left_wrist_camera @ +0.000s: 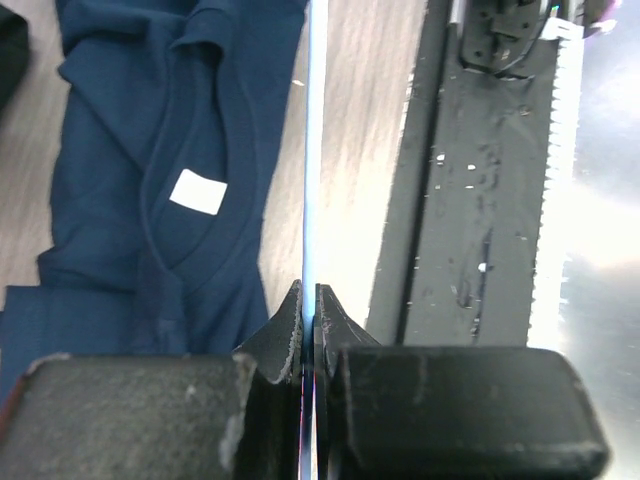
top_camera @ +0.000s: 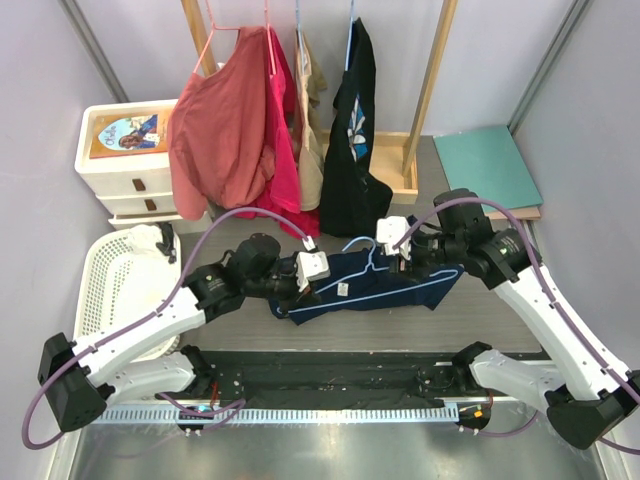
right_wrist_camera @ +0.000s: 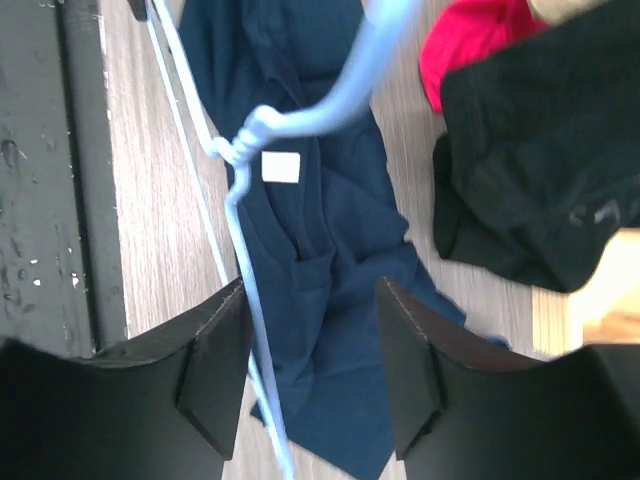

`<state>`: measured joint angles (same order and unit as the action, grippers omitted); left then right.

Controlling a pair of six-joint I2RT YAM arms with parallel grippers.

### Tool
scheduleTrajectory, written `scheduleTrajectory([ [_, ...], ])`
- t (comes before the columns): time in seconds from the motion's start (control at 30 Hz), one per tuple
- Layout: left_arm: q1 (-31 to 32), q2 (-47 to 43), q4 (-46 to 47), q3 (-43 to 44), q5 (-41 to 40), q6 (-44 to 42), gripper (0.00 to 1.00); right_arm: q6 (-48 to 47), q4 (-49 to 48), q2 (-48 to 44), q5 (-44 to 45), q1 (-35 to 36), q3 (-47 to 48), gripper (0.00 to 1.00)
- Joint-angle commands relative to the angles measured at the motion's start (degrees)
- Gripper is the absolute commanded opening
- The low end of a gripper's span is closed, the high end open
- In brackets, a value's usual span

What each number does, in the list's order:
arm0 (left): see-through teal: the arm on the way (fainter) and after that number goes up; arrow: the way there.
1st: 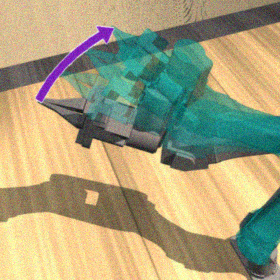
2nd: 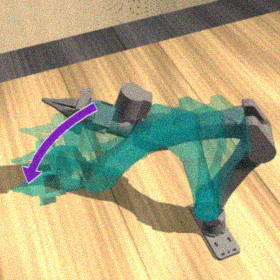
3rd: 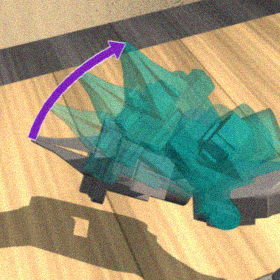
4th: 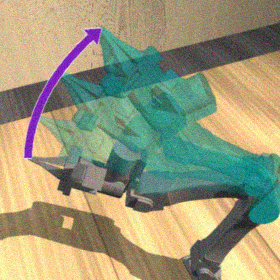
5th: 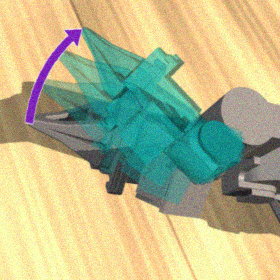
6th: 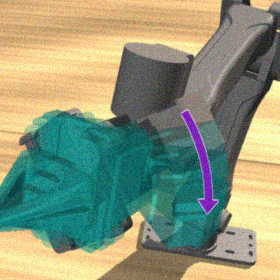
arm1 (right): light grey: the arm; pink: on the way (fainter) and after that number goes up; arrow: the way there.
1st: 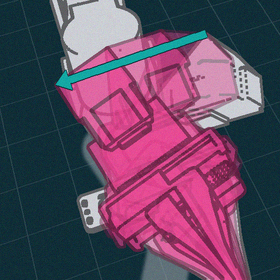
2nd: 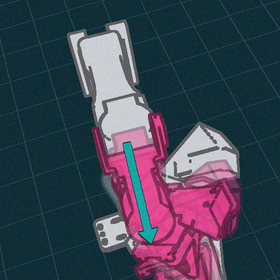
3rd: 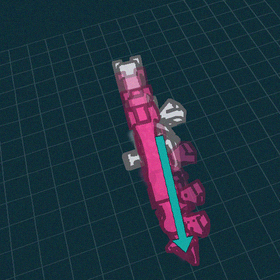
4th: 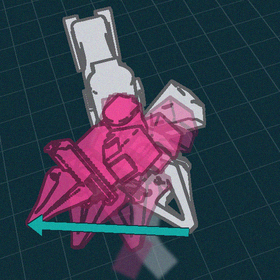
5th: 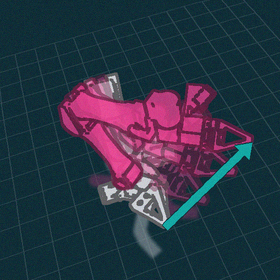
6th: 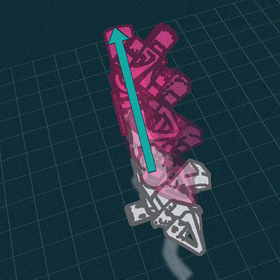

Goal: Place the t-shirt on the hanger

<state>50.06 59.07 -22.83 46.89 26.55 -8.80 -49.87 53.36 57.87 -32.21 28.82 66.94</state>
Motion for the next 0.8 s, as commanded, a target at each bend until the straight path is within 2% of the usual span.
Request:
scheduleTrajectory([
  [0.0, -1.3, -0.5, 1.1, 2.8, 4.7, 2.5, 0.0, -1.9, -3.4, 0.3, -6.3, 0.4, -0.1, 0.51],
  [0.1, -1.8, -0.1, 1.7, 3.1, 5.0, 3.9, 0.0, -1.5, -3.7, 0.9, -7.6, 0.4, -0.8, 0.41],
  [0.2, -2.3, 0.3, 2.2, 3.1, 4.0, 5.9, 0.0, -0.8, -2.5, 1.5, -5.6, 0.4, -0.7, 0.01],
  [0.23, -2.4, 0.4, 1.8, 3.3, 0.3, 6.7, 0.08, -1.0, -1.6, 1.2, -4.7, 0.3, -0.7, 0.01],
  [0.33, -6.6, 0.2, 0.8, 2.8, -4.9, 8.5, 0.42, -3.2, -0.5, -3.0, 1.8, 0.0, -3.7, 0.01],
  [0.37, -8.0, 0.0, 0.8, 2.4, -6.6, 8.5, 0.48, -3.7, -0.2, -4.3, 5.4, -0.2, -4.5, 0.01],
  [0.47, -11.3, 0.1, 1.6, 0.6, -13.7, 6.9, 0.53, -4.4, 3.7, -8.0, 9.2, -0.8, -5.2, 0.01],
  [0.53, -11.3, 0.3, 1.6, -0.3, -12.6, 3.3, 0.56, -4.2, 7.0, -9.6, 11.8, -0.9, -4.9, 0.01],
  [0.6, -11.0, 0.6, 2.3, -1.7, -8.2, -1.3, 0.59, -4.0, 8.2, -10.8, 14.4, -0.9, -5.6, 0.01],
  [0.77, -7.5, 3.9, 4.4, -3.6, -7.4, -11.3, 0.63, -3.3, 6.1, -12.1, 18.6, -0.9, -9.3, 0.01],
])
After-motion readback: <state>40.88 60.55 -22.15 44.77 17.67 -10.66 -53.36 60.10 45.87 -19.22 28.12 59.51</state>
